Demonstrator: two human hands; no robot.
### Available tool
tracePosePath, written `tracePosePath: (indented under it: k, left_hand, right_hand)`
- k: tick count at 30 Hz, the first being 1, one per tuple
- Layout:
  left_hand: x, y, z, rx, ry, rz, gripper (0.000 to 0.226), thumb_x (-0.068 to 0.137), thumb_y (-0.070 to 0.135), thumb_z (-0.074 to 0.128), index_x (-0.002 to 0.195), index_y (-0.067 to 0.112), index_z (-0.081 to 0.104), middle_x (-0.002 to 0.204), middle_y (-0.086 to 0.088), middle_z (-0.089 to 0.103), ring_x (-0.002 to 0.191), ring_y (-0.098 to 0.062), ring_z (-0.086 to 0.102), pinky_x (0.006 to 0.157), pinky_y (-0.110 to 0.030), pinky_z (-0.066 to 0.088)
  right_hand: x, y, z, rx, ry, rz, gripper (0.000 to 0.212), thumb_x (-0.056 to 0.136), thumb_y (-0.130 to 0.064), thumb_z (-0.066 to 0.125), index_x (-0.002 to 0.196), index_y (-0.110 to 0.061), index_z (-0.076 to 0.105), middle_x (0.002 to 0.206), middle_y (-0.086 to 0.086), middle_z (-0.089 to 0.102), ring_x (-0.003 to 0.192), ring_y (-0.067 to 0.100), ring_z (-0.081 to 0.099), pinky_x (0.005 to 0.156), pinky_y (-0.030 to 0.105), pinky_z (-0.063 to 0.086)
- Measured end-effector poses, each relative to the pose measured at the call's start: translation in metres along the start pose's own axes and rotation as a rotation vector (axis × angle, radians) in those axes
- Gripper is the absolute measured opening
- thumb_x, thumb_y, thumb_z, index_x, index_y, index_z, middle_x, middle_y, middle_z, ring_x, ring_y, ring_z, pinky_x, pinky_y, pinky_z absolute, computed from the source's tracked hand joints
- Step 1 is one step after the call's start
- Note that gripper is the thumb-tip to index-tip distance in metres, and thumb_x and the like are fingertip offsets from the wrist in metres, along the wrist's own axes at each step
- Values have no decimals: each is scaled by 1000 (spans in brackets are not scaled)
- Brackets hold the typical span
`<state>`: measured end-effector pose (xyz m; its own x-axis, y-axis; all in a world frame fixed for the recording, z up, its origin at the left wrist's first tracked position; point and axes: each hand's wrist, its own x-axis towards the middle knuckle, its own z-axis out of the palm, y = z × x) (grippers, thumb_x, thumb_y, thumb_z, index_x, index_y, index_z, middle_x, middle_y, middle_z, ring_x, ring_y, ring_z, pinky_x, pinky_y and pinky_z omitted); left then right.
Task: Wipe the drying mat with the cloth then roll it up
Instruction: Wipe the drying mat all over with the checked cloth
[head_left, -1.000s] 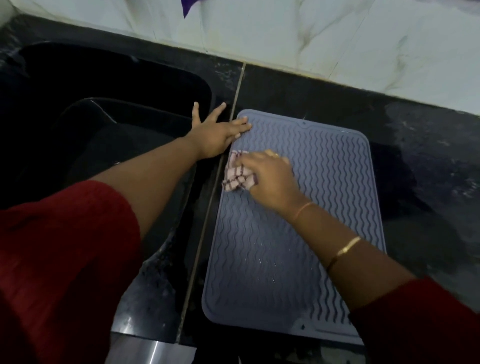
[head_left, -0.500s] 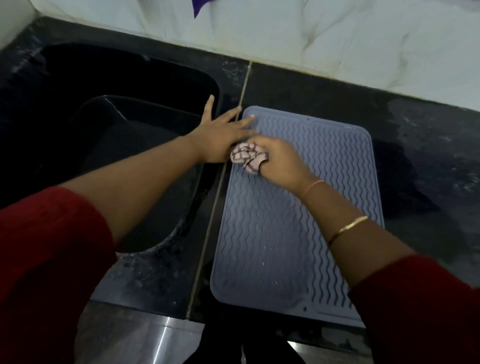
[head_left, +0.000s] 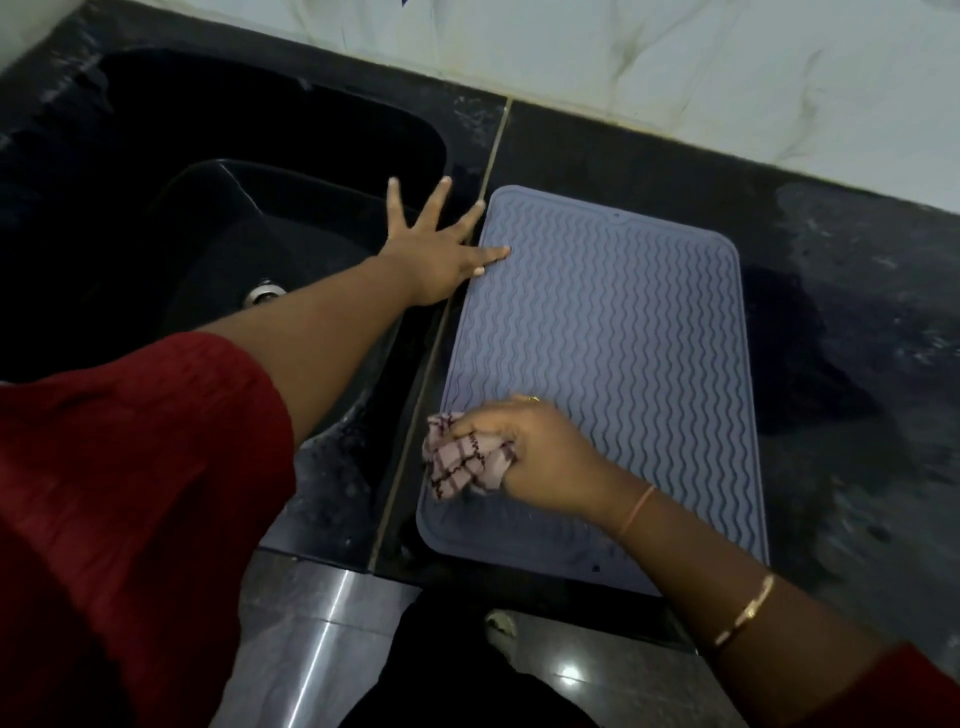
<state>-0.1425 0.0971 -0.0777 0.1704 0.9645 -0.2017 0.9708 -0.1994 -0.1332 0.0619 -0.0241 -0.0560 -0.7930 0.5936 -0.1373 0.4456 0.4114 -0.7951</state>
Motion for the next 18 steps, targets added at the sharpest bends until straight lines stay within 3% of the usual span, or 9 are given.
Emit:
tracePosePath:
  k: [2,4,6,7,9,11,14,16,18]
  left_hand:
    - [-10,6,-2,-11,117,39,50,99,45,28,146,47,10,159,2,6,145,-32,-3,104,-66,-13]
    - [-23,8,-1,-216,202,24,51,97,41,41,145,40,26,156,5,21,144,-28,7,109,-59,-7]
    - [-35,9,4,-416,194,-16,45,92,35,54,136,32,46,149,3,35,143,-26,8,111,-53,-7]
    - [-39,8,7,-439,150,-40,43,91,35,56,133,30,51,148,2,37,144,-24,7,112,-51,-8]
    - [-41,10,12,-444,3,-119,51,91,42,51,140,35,39,155,-1,21,146,-19,1,113,-49,-12]
    - [-39,11,13,-391,-94,-104,59,93,47,41,146,43,17,159,2,4,145,-21,-8,110,-55,-17]
    - [-37,9,11,-308,-89,-30,53,96,43,35,144,48,15,158,14,6,145,-28,-8,102,-69,-17]
    - [-36,9,8,-213,-99,-57,52,95,55,26,144,49,10,156,22,5,145,-25,-8,103,-69,-15]
    - [-32,10,6,-181,-118,-60,54,94,60,23,145,49,7,155,26,3,145,-24,-9,102,-68,-17]
  right_hand:
    - [7,-5,-14,214,28,38,34,75,8,59,102,-11,68,101,9,71,93,19,66,87,36,53]
    - [26,-4,-39,290,184,58,34,80,6,59,105,-18,63,97,-4,68,93,6,64,91,26,51]
    - [51,0,-64,62,293,37,34,81,0,61,109,-19,61,92,-12,64,89,-4,60,83,16,48]
    - [63,2,-72,-95,282,55,32,82,-3,60,111,-17,60,95,-6,65,92,4,61,81,21,47]
    - [79,6,-71,-294,152,133,36,85,-10,59,120,-14,56,113,9,64,106,23,58,85,28,44]
    - [80,8,-58,-333,70,175,35,86,-15,58,121,-11,55,113,15,63,106,30,58,83,32,45]
    - [62,5,-36,-348,1,130,19,84,-15,58,98,-3,60,98,18,64,92,33,60,74,36,48]
    - [47,3,-24,-381,-59,86,21,82,-14,59,100,-3,62,98,18,61,90,33,59,78,43,50]
    - [29,-2,-12,-359,-84,40,25,82,-16,60,105,-7,64,101,16,59,92,31,58,80,40,50]
